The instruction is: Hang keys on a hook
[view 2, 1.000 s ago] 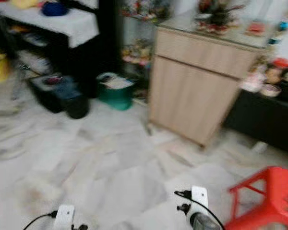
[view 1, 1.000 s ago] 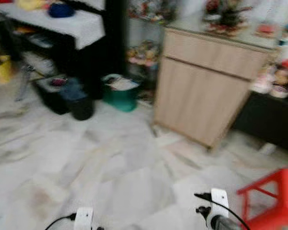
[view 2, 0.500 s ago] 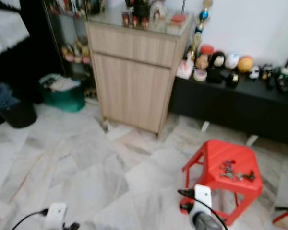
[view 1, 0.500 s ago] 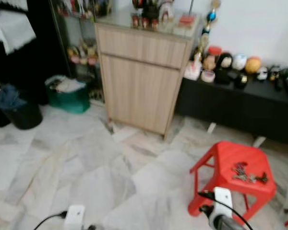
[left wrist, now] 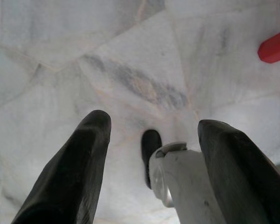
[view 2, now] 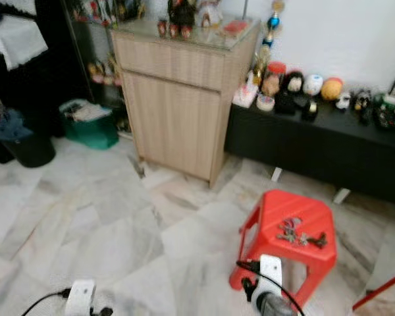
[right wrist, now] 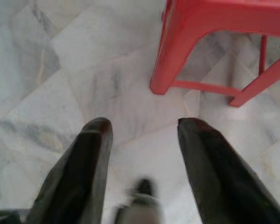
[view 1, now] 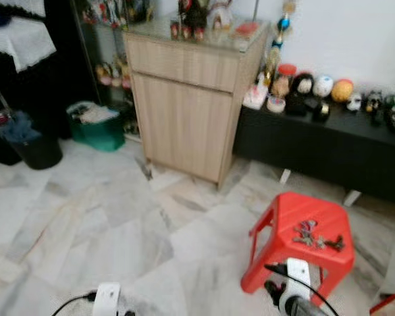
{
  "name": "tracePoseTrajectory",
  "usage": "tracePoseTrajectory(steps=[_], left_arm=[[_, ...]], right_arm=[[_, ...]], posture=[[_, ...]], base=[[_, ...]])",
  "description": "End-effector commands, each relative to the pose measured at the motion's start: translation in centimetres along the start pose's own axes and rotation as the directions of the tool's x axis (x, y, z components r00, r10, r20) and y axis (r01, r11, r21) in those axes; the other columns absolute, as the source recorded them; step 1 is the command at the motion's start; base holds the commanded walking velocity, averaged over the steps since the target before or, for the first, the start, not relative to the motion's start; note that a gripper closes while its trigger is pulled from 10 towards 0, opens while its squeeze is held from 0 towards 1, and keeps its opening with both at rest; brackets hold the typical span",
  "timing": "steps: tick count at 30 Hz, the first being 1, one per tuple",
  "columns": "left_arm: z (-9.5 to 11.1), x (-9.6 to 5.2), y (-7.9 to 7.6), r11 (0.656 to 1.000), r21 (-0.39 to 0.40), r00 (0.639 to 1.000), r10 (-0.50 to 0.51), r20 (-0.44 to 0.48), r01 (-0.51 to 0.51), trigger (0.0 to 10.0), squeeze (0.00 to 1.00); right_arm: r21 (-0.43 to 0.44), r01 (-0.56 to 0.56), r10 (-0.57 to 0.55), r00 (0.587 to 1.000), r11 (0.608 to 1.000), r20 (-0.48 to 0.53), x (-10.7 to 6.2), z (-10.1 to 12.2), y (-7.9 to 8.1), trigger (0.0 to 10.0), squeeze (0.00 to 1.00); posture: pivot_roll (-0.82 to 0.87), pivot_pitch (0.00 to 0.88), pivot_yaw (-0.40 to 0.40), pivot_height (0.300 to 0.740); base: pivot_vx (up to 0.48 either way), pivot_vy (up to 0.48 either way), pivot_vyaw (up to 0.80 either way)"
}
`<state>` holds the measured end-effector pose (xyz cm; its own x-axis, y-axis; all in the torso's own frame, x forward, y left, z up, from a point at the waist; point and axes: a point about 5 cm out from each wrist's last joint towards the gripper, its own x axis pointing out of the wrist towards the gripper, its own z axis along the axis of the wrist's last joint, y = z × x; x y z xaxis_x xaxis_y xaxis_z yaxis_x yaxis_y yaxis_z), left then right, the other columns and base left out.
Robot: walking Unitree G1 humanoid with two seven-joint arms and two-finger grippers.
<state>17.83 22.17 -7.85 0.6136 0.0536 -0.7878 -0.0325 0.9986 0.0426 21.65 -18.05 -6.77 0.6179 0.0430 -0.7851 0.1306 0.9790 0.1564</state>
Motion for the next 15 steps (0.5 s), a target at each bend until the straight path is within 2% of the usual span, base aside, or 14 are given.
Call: tracePoseTrajectory(steps=[1,2,3,4,7,11,14,15], left_arm=[[0.0,0.1,-0.6,1.0,-0.013,1.0,-0.015,0.005,0.015,10.0,0.0],[0.0,0.1,-0.6,1.0,-0.011,1.0,-0.015,0.004,0.015,10.0,0.0],[-0.1,0.0,-0.6,1.0,-0.01,1.0,-0.014,0.004,0.014,10.0,0.0],[-0.1,0.0,-0.6,1.0,-0.01,1.0,-0.011,0.005,0.011,10.0,0.0],[-0.2,0.0,-0.5,1.0,-0.011,1.0,0.002,0.007,-0.002,10.0,0.0],[0.8,0.0,-0.3,1.0,0.009,0.996,0.018,0.083,-0.019,10.0,0.0],[2.8,-0.1,-0.1,0.999,0.011,0.974,0.033,0.226,-0.036,10.0,0.0],[4.1,-0.4,0.1,0.999,0.01,0.942,0.043,0.332,-0.049,10.0,0.0]], right_arm=[[0.005,0.031,-0.031,1.0,1.0,0.002,-0.2,-0.1,-1.0,10.0,1.0],[0.004,0.032,-0.032,0.999,0.999,0.001,-0.2,-0.1,-1.0,10.0,1.0],[0.0,0.031,-0.031,1.0,1.0,0.0,-0.2,-0.2,-1.1,10.0,0.27],[-0.003,0.029,-0.029,1.0,1.0,0.001,-0.2,-0.2,-1.1,10.0,0.0],[-0.005,0.028,-0.028,1.0,1.0,0.007,-0.3,-0.4,-1.2,10.0,0.0],[-0.022,0.046,-0.044,0.997,0.999,0.068,-0.5,-0.4,-1.6,10.0,0.0],[-0.054,0.049,-0.041,0.988,0.997,0.149,-0.8,-0.1,-2.0,10.0,0.0],[-0.053,0.051,-0.04,0.98,0.997,0.197,-1.0,0.0,-2.3,10.0,0.0]], posture=[[0.08,0.0,-0.054,0.74],[0.07,0.0,-0.057,0.74],[0.08,0.0,-0.06,0.74],[0.08,0.0,-0.06,0.74],[0.08,0.0,-0.064,0.74],[0.08,0.0,-0.072,0.74],[0.09,0.0,-0.082,0.74],[0.09,0.0,-0.091,0.74]], base=[[0.0,-0.382,0.0],[0.0,-0.379,0.0],[0.0,0.0,0.0],[0.0,0.0,0.0],[0.0,0.0,0.0],[0.0,0.0,0.0],[0.0,0.0,0.0],[0.0,0.0,0.0]])
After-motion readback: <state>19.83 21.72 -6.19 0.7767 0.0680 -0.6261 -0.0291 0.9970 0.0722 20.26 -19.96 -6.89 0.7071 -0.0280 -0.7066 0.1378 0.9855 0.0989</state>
